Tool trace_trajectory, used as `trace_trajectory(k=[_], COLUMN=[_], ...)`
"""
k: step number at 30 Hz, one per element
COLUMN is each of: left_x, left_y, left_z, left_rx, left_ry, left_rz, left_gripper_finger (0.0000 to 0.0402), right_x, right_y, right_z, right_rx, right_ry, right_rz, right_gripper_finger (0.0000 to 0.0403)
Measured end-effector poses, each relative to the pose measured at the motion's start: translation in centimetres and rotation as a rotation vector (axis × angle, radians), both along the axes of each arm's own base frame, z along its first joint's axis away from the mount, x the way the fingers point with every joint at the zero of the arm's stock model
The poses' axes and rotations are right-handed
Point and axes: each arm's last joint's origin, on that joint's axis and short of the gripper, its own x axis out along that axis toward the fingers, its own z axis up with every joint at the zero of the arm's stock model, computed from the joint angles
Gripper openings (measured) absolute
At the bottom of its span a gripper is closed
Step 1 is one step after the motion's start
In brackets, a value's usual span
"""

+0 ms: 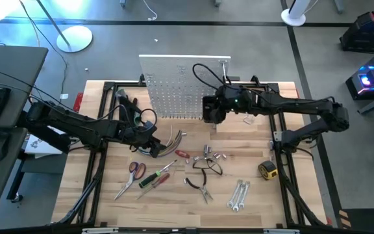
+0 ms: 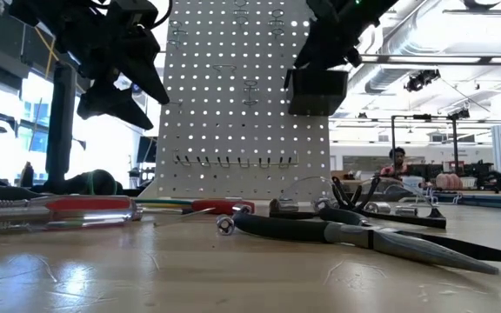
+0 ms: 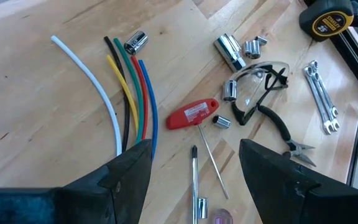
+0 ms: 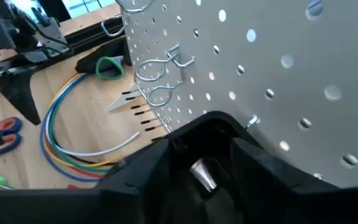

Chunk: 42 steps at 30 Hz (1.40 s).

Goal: Hang tools onto peg board
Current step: Put the socket into the black bin on the peg board

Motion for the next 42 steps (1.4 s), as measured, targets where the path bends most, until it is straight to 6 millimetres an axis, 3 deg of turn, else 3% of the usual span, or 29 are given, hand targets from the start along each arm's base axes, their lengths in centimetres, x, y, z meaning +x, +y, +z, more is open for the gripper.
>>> trace_trajectory(k=[9, 13, 16, 21, 26, 32, 35, 42], left_x=[0.0, 0.0, 0.0, 0.0, 0.0, 0.0, 0.0, 0.0], left_y=[0.0, 0.0, 0.0, 0.0, 0.0, -0.1, -0.1, -0.1], left_z=[0.0, 0.0, 0.0, 0.0, 0.0, 0.0, 0.0, 0.0], left_rx=[0.0, 0.0, 0.0, -0.017, -0.019, -0.04, -0.048, -0.055], left_ry=[0.0, 0.0, 0.0, -0.003, -0.001, 0.001, 0.0, 0.001], left_rz=[0.0, -0.001, -0.001, 0.014, 0.013, -0.004, -0.011, -0.008], left_gripper_finger=[0.0236, 0.0236, 0.0236, 0.0236, 0.0236, 0.0236, 0.0236, 0.0236], right_x=[0.1, -0.5, -1.0, -2.2, -2.8, -3.2, -2.8, -1.4], right_y=[1.1, 3.4, 5.9, 10.3, 13.0, 12.2, 11.5, 11.2], right_z=[4.9, 6.6, 6.4, 4.4, -0.4, -8.0, -9.7, -13.3], right_rx=[-0.002, 0.108, 0.189, 0.271, 0.334, 0.607, 0.671, 0.604], right_ry=[-0.069, -0.045, 0.031, 0.265, 0.37, 0.474, 0.46, 0.571], right_rz=[0.246, 0.365, 0.42, 0.433, 0.276, 0.025, -0.039, -0.033], right_gripper_finger=[0.019, 0.019, 0.019, 0.0189, 0.0189, 0.0188, 0.0188, 0.0188])
